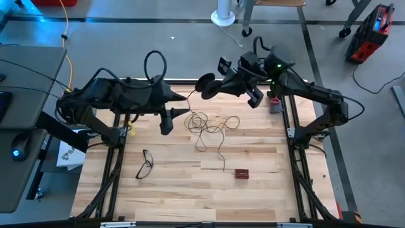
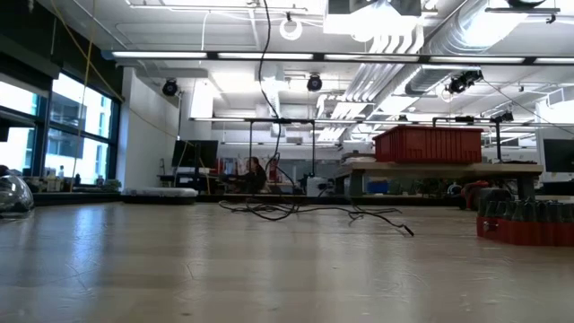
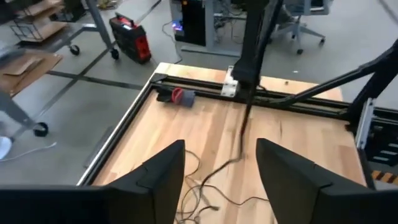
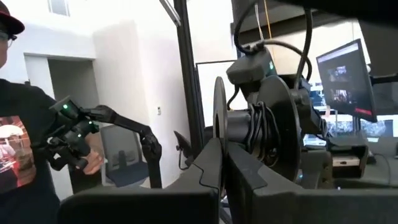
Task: Coil cords
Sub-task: Coil the black wire into the spool
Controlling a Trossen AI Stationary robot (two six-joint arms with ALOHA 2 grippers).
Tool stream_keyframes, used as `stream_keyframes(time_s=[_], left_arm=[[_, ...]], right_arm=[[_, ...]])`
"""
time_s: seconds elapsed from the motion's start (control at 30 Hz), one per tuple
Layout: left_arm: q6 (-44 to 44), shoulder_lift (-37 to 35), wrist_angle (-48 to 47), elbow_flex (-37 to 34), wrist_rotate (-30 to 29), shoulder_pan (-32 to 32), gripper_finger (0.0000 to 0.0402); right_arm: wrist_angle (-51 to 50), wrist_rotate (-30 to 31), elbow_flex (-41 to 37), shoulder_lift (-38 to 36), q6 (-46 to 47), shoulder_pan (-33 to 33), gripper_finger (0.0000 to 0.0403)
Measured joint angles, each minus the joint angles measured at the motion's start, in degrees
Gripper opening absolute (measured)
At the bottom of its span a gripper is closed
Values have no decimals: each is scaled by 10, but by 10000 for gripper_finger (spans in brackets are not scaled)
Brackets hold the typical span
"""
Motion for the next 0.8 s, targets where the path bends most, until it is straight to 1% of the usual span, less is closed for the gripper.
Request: stream_keyframes(time_s=[0.1, 0.2, 0.33, 0.47, 0.53, 0.63, 0.8], left_arm=[[-10, 0, -29, -3, -14, 0, 202], [-36, -8, -27, -50, -26, 0, 203], [-37, -10, 55, -144, -24, 0, 204], [-25, -12, 150, -200, -27, 3, 204], [-24, -12, 170, -207, -29, 5, 204], [-13, -14, 189, -207, -47, 8, 204], [17, -17, 213, -206, -42, 14, 203]], right_arm=[[-23, 3, 0, -18, -18, -6, 0], [-38, 18, 0, -31, -34, -10, 0], [-41, 30, 0, -36, -54, -10, 0], [-69, 32, 0, -36, -63, -10, 0], [-75, 36, 0, -36, -64, -10, 0], [-71, 38, 0, -36, -68, -10, 0], [-71, 40, 0, -36, -75, -9, 0]])
